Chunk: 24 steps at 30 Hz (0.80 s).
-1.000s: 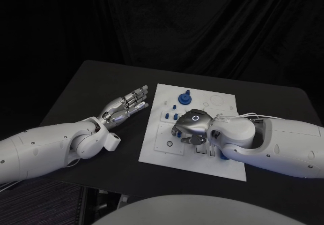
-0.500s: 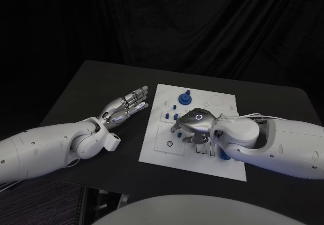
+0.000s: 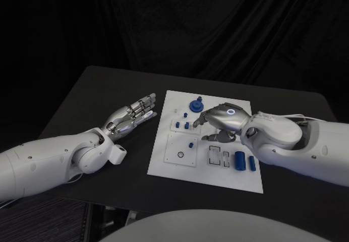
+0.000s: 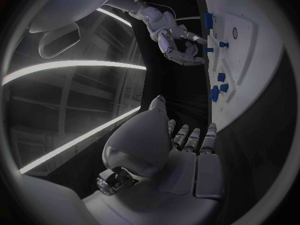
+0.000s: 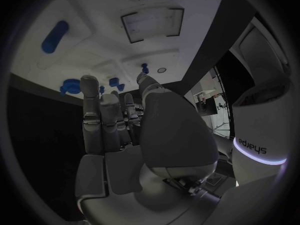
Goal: Assemble the parts on the task board
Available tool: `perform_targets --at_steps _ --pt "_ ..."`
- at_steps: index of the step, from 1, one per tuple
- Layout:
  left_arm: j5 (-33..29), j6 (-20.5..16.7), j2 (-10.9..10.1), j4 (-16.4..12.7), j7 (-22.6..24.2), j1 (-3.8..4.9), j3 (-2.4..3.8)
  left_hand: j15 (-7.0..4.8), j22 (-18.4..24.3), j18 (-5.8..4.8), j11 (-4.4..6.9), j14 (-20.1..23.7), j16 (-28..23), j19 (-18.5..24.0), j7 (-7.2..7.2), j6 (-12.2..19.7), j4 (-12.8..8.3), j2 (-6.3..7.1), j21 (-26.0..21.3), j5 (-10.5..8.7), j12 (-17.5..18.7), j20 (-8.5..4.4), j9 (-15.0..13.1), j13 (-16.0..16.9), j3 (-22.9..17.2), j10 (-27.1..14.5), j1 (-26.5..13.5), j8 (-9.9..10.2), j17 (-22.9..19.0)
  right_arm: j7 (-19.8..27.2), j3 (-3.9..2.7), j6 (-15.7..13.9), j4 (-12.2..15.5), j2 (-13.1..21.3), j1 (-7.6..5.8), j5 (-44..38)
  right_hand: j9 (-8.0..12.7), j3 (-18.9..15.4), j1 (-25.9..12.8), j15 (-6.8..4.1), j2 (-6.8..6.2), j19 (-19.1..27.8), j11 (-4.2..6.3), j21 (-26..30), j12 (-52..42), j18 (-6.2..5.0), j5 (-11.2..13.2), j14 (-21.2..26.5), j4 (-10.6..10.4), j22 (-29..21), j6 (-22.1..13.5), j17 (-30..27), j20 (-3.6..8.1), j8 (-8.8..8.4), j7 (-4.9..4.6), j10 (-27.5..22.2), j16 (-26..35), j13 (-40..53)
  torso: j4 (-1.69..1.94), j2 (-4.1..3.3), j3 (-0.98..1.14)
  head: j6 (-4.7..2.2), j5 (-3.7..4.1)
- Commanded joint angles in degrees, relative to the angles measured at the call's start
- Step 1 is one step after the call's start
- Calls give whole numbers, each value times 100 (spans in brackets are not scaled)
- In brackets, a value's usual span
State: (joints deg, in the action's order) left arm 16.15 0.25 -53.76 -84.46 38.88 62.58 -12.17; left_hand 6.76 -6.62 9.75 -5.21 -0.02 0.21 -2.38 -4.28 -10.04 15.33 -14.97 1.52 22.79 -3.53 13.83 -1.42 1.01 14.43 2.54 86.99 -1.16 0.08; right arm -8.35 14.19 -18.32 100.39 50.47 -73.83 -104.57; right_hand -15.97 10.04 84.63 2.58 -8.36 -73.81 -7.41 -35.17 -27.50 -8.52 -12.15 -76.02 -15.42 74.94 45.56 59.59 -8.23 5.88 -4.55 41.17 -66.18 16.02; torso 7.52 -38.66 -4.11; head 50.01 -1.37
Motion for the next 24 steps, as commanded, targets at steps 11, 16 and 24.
perform_targets --at_steps 11,16,24 --pt "-35 -32 -11 -47 258 -10 6 25 13 57 -29 2 -21 33 18 -18 -19 0 -23 6 -15 14 -10 3 4 -22 26 -35 -8 -470 -4 212 40 788 -413 1014 448 -186 -174 -25 -117 -715 -10 -1574 626 206 298 -666 -133 651 232 687 37 -133 69 184 -661 -671 6 0 -2 -1 259" --pt "-35 -25 -17 -61 258 -11 6 23 22 57 -29 2 -21 36 18 -18 -19 1 -25 7 -12 13 -10 2 5 -23 26 -35 -8 -503 -2 219 -36 915 -320 1037 516 -203 -210 -32 -138 -714 -3 -1574 677 203 416 -668 -138 647 240 664 40 -156 106 248 -641 -746 4 6 -2 -1 290" --pt "-35 -19 -31 -66 255 -11 6 22 17 57 -29 2 -21 35 18 -16 -19 2 -24 10 -12 13 -10 2 6 -24 26 -34 -8 -493 -1 285 -194 906 -162 1047 585 -169 -207 -54 -67 -713 30 -1569 677 197 448 -679 -130 640 437 639 53 -99 -10 517 -614 -832 -11 -14 1 -1 292"
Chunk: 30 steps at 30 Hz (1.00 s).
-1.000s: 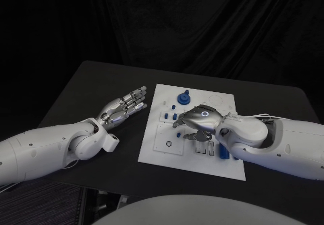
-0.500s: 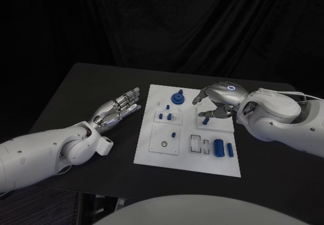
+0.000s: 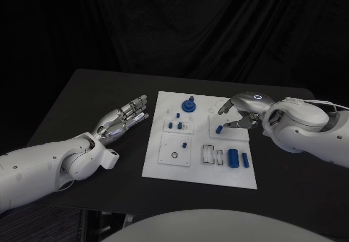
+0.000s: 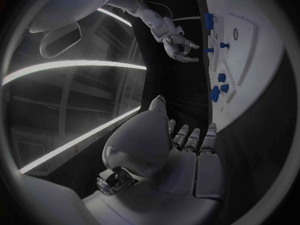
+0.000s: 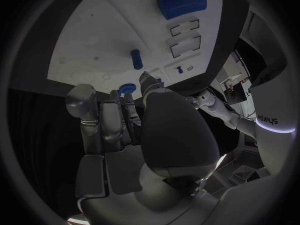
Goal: Assemble the parts on the task board
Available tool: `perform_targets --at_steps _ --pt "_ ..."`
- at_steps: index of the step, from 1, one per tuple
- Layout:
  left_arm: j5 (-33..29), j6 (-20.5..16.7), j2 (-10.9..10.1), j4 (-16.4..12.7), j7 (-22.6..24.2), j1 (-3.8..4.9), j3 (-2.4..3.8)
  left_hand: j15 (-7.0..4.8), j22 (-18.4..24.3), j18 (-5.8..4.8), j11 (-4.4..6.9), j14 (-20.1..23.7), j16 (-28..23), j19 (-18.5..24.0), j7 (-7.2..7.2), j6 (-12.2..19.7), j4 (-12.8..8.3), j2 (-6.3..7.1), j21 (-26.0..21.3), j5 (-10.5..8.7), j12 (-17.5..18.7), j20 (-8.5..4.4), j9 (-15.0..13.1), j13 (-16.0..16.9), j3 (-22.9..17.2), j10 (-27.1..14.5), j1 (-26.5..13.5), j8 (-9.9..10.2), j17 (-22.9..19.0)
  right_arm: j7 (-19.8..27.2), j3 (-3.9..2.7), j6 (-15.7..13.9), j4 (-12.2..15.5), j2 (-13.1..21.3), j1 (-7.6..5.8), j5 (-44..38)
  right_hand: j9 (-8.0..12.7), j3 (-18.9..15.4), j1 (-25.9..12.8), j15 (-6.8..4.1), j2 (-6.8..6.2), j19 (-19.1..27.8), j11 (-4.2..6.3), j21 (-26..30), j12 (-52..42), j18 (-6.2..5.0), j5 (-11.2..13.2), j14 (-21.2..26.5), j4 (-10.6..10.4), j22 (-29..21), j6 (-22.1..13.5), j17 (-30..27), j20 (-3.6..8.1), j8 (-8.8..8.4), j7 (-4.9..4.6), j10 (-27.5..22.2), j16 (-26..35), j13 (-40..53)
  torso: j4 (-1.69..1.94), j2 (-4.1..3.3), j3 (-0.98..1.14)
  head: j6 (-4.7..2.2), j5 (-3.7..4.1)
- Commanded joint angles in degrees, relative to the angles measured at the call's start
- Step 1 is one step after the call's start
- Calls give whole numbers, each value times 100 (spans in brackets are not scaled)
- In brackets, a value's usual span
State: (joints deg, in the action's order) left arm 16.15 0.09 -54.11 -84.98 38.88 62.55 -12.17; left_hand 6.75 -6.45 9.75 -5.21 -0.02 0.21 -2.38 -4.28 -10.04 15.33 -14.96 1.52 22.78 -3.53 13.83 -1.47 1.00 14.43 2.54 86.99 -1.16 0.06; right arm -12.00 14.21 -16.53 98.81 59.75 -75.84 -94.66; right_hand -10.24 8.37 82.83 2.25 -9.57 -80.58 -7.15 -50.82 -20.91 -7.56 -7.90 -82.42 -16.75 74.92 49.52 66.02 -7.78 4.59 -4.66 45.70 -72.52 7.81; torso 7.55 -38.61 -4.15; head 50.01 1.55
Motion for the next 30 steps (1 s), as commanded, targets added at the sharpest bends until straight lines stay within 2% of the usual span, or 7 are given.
perform_targets --at_steps 1,8,14,18,23,25,30 --pt "-35 -1 5 -14 256 -9 6 22 0 56 -29 2 -21 35 18 -16 -19 2 -24 10 -12 13 -5 2 5 -24 26 -34 -6 -120 -3 117 -55 -39 53 56 22 2 -27 -27 64 -35 13 -4 13 100 24 -40 4 641 48 -6 13 29 -4 103 22 -16 -8 -24 9 -1 7" --pt "-35 17 20 -3 256 -9 6 21 -1 57 -30 2 -21 35 18 -12 -23 4 -23 21 -12 12 -5 2 6 -25 29 -33 -6 -74 -3 206 -174 -170 135 57 84 35 29 -77 127 -41 73 -22 -8 101 -45 -50 30 643 63 -17 54 8 -72 365 38 -35 21 -14 6 -1 47" --pt "-35 29 28 7 258 -11 6 22 -1 57 -31 2 -21 34 18 -10 -31 4 -23 38 -12 13 -4 2 4 -25 36 -32 -6 8 -3 211 -324 -310 232 105 134 71 140 -107 158 -40 106 -12 22 100 -197 -54 60 640 86 -30 83 -2 -138 532 58 -60 16 -14 7 -1 50" --pt "-35 41 29 11 254 -13 6 22 -3 57 -32 2 -21 34 18 -11 -34 4 -22 44 -12 13 -4 2 2 -25 38 -32 -6 73 -4 203 -413 -400 307 128 160 95 202 -126 174 -41 130 -13 34 100 -317 -59 74 640 120 -32 102 4 -177 657 66 -67 -5 -11 8 -1 13" --pt "-35 49 21 10 250 -16 6 23 -4 57 -33 2 -21 33 18 -8 -39 3 -22 52 -12 13 -4 2 1 -26 42 -32 -6 141 -4 202 -479 -477 375 138 164 150 298 -158 189 -44 168 -20 58 102 -489 -65 86 642 256 -36 132 58 -197 856 78 -74 -8 -4 7 -1 -9" --pt "-35 51 20 12 248 -17 6 24 -4 57 -34 2 -21 33 19 -10 -43 3 -22 57 -12 13 -4 2 -1 -26 46 -32 -6 151 -4 205 -488 -487 388 139 131 206 361 -189 185 -43 205 -17 56 100 -627 -64 85 641 430 -43 157 139 -221 1032 91 -68 -9 -6 11 -1 -12" --pt "-35 63 22 19 242 -20 6 28 -7 58 -34 2 -21 32 19 -8 -49 3 -21 65 -13 14 -4 2 -3 -26 51 -32 -6 160 -4 178 -493 -491 403 141 84 293 371 -253 189 -61 284 -74 68 108 -621 -87 40 654 604 -11 207 207 -225 1348 76 -58 7 -9 15 -1 15"
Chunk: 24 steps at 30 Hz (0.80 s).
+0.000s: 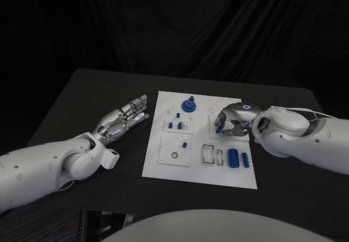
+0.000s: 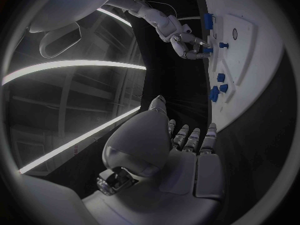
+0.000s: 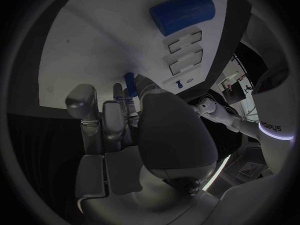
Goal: Assemble the parts on the task board
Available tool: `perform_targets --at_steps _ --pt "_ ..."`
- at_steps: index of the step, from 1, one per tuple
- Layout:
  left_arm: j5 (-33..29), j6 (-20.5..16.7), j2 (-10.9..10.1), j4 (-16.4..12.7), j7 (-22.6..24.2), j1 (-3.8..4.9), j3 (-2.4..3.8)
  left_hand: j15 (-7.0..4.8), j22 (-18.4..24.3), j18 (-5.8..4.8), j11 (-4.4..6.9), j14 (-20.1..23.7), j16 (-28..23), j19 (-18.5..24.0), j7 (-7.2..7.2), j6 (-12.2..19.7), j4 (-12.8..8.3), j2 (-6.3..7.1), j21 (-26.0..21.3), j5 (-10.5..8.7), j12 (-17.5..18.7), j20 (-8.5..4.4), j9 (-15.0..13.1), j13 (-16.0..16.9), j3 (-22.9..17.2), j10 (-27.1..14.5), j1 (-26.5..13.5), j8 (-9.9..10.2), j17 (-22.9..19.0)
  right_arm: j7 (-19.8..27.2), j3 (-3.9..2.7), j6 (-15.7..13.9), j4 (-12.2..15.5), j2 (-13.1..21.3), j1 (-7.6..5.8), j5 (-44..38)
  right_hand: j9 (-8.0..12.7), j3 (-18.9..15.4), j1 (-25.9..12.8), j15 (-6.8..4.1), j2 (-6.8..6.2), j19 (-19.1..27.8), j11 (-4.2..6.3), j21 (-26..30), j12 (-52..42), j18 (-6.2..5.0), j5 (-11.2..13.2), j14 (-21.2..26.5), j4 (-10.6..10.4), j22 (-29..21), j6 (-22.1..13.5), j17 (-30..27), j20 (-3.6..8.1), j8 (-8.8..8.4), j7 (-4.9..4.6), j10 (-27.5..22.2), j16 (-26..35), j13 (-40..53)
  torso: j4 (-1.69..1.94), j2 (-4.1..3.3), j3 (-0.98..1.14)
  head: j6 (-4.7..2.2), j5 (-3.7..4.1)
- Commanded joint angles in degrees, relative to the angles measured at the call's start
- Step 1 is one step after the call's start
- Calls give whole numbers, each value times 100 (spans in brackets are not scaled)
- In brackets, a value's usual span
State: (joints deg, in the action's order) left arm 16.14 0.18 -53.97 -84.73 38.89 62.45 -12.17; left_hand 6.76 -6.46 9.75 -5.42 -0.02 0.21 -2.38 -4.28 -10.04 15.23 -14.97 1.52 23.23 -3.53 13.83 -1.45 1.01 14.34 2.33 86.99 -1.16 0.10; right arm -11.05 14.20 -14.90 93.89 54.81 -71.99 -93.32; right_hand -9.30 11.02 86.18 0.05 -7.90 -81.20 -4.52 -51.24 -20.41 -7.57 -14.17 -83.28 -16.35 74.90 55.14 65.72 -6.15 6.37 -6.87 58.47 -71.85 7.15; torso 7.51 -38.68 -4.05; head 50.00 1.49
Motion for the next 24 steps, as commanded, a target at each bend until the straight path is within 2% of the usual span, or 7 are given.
perform_targets --at_steps 1,8,10,15,16,17,24 --pt "-34 57 11 -3 241 -11 6 28 -5 57 -13 2 -21 32 19 -8 -39 3 -21 20 -13 14 -5 2 7 -5 51 -32 -10 76 -3 -14 -1 5 20 8 -29 60 55 -54 30 -9 46 -57 26 112 14 -10 6 662 100 31 63 53 -13 151 1 10 11 -2 6 0 22" --pt "-34 74 24 12 232 -16 6 33 -9 58 -13 2 -21 30 21 -13 -45 0 -20 29 -13 15 -6 2 4 -6 56 -32 -10 170 -3 -374 24 24 25 13 -220 295 380 -162 100 -46 173 -177 22 131 -80 -40 143 689 650 56 162 322 45 655 0 43 6 -1 -6 0 4" --pt "-34 79 25 17 228 -18 6 35 -6 58 -14 2 -21 31 23 -18 -47 -3 -20 33 -14 16 -7 2 2 -5 58 -33 -10 198 -4 -528 40 34 25 41 -310 339 448 -207 156 -52 233 -204 44 134 77 -38 183 695 843 30 201 427 113 809 31 51 2 1 -7 0 -10" --pt "-34 82 21 22 220 -26 6 35 -6 58 -14 2 -21 31 23 -18 -47 -3 -20 33 -14 16 -7 2 2 -5 58 -33 -10 265 -5 -906 120 99 22 168 -459 381 555 -249 224 -59 282 -244 155 144 226 -49 284 704 998 20 250 531 149 981 61 42 3 3 -8 0 -26" --pt "-34 81 20 23 218 -27 6 35 -6 58 -14 2 -21 31 23 -18 -47 -3 -20 33 -14 16 -7 2 2 -5 58 -33 -10 275 -5 -967 146 117 17 211 -491 401 573 -257 238 -57 290 -239 188 144 359 -51 296 702 1012 20 257 545 155 1010 66 37 3 4 -7 0 -31" --pt "-34 81 20 23 216 -27 6 35 -6 58 -14 2 -21 31 23 -18 -47 -3 -20 33 -14 16 -7 2 2 -5 58 -33 -10 279 -5 -999 163 129 12 235 -549 502 616 -267 260 -60 297 -257 269 148 723 -62 308 706 1006 35 270 550 153 1060 64 22 4 3 -7 0 -35" --pt "-34 69 7 12 199 -32 6 43 -6 58 -16 2 -21 29 41 -37 -59 -22 -19 46 -18 19 -10 3 -10 -3 69 -37 -10 214 -6 -1048 474 287 -197 355 -605 560 594 -257 228 -60 284 -257 357 149 762 -65 296 706 1028 28 269 569 154 1058 78 3 1 7 -1 0 -97"
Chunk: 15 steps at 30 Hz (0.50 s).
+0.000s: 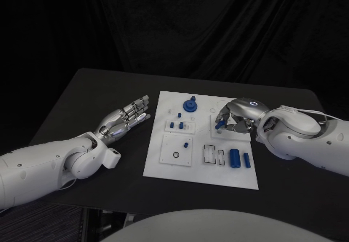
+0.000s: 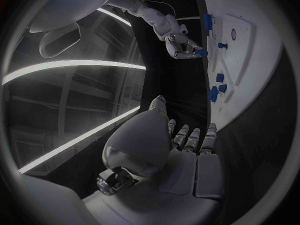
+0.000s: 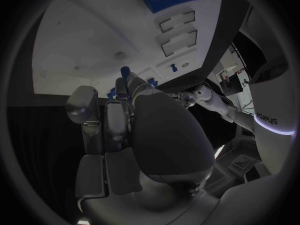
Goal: Assemble the parts on the task board
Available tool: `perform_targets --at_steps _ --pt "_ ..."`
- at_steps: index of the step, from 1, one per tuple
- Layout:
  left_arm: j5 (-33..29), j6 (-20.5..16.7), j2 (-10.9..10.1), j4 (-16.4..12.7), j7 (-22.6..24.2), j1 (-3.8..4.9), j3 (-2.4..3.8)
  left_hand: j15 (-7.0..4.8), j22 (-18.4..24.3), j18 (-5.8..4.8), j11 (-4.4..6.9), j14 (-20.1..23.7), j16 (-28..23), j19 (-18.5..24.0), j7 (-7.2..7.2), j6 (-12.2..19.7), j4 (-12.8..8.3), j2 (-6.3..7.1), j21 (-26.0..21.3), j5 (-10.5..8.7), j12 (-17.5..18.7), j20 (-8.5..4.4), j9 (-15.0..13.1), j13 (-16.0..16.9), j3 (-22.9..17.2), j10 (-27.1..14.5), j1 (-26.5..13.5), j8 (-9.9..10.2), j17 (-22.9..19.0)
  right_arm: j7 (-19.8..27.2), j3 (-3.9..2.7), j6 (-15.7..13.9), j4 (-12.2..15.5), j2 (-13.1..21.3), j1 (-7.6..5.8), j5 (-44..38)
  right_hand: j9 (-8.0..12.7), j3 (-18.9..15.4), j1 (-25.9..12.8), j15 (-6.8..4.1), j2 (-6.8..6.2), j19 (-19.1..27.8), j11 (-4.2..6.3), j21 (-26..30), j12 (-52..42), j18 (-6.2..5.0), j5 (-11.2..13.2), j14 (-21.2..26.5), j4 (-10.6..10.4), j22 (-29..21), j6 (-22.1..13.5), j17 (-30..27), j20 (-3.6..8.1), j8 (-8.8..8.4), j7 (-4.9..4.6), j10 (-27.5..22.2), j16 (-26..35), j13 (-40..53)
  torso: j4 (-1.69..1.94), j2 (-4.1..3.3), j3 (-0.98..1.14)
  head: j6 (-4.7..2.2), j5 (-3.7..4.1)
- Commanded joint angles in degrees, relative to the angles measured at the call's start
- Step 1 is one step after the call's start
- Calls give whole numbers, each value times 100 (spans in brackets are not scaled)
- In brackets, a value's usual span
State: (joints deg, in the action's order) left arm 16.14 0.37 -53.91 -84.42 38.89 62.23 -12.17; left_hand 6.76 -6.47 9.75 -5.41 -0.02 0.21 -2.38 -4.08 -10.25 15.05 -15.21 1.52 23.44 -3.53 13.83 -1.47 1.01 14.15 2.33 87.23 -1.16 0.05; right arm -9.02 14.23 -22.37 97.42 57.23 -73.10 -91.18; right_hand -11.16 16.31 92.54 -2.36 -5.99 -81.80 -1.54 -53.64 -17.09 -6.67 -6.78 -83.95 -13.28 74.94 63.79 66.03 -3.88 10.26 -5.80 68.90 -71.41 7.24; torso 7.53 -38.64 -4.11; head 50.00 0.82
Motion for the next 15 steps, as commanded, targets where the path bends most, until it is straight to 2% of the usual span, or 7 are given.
perform_targets --at_steps 1,5,9,12,15 --pt "-34 46 0 -20 195 -10 6 43 -5 59 -16 2 -21 29 20 -16 -41 3 -19 25 -18 19 -8 3 8 -4 45 -37 -5 -14 -9 -264 221 80 -156 151 -428 41 -44 -14 29 2 -15 -9 41 59 29 3 -12 701 164 -4 42 182 46 15 38 -10 0 2 4 0 -37" --pt "-34 35 5 -22 186 -11 6 43 -5 59 -16 2 -21 29 20 -16 -41 3 -19 25 -18 19 -8 3 8 -4 45 -37 -5 -63 -10 -131 551 128 -311 134 -444 62 -51 -10 9 5 -21 -1 79 58 31 3 -16 699 152 -3 39 176 43 9 41 -18 7 9 1 0 -57" --pt "-34 40 29 -18 183 -11 6 43 -4 59 -15 2 -21 29 29 -28 -46 -2 -19 30 -20 19 -10 3 4 -2 49 -39 -5 2 -10 79 836 -7 -373 -421 -496 146 -81 9 -65 7 -45 -18 203 62 -144 -2 -6 703 104 15 26 143 23 5 36 -41 0 7 -3 0 -106" --pt "-34 63 45 0 185 -13 6 43 -4 59 -15 2 -21 29 29 -28 -46 -2 -19 30 -20 19 -10 3 4 -2 49 -39 -5 65 -10 264 939 -229 -339 -849 -514 154 -129 16 -108 3 -53 -52 245 68 -121 -4 -31 711 102 26 20 135 29 7 32 -48 1 0 -4 0 -151" --pt "-34 83 69 23 184 -17 6 43 0 59 -15 2 -21 30 31 -22 -47 -4 -19 30 -19 19 -9 3 3 -3 50 -38 -5 146 -10 419 950 -503 -232 -1262 -523 170 -132 16 -129 -15 -52 -134 270 81 -148 -24 -25 729 99 92 18 128 29 8 -21 -52 4 -2 -5 0 -211"
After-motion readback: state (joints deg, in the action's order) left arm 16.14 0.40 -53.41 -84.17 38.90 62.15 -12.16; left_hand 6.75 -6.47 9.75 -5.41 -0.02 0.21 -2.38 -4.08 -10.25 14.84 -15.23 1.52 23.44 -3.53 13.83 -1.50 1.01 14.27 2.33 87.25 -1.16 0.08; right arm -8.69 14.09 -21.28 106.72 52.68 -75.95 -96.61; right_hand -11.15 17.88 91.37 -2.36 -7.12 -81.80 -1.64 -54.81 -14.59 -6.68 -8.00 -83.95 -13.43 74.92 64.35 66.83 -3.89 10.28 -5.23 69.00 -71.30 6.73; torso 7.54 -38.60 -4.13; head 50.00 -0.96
